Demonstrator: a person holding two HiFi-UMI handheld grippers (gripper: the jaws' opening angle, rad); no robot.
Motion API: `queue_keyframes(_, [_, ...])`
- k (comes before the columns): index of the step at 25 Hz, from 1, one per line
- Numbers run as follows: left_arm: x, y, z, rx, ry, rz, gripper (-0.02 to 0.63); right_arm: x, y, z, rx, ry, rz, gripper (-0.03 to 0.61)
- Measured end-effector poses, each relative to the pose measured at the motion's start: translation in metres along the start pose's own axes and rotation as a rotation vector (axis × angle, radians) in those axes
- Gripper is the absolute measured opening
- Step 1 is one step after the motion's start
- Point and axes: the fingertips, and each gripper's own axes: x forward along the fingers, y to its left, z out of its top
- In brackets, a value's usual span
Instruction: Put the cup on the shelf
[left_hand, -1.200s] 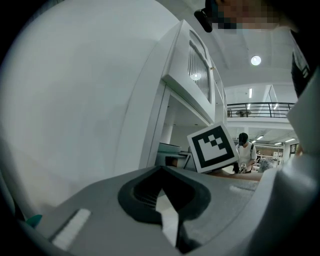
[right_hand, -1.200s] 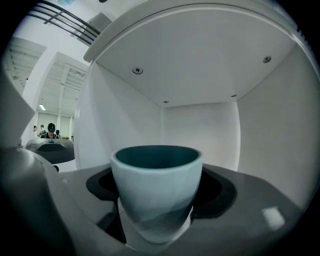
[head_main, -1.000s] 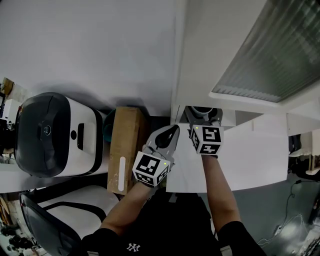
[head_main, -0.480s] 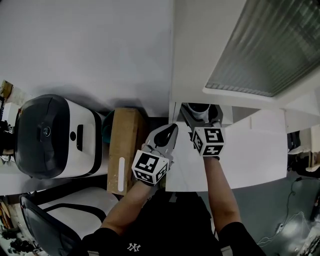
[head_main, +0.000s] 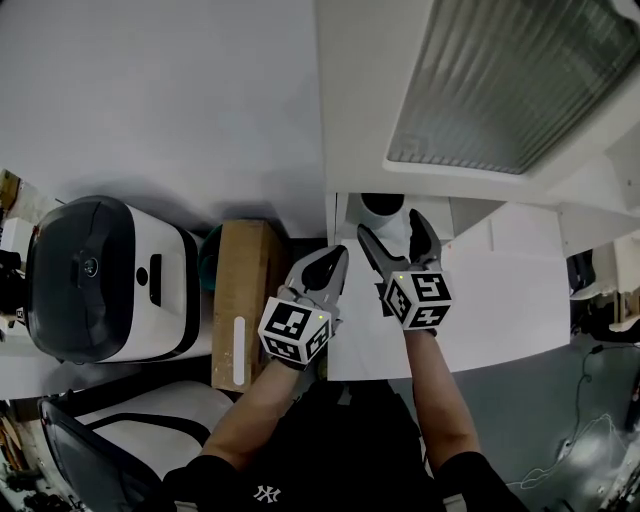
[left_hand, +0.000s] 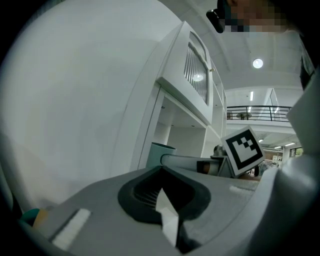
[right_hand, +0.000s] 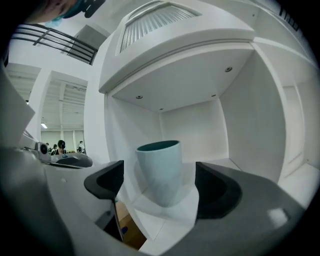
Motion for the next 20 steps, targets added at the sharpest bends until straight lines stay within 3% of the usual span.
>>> queue_keyframes(6, [-0.006,-0.013,0.007,0.002,-0.005,-0.012,0.000,-0.034,0.009,0.000,0.033,-0.011,-0.002,0.373])
queue_keyframes(14, [-0.020,-0.033,0.021,0.018,-0.013,-0.035,0.000,-0.079,0.039,0.021,0.031,-0.066,0.067,0.114])
queue_keyframes(20, [-0.035,-0.050,0.036,0.035,-0.031,-0.056,0.000,-0.106,0.060,0.032,0.009,-0.087,0.097,0.026])
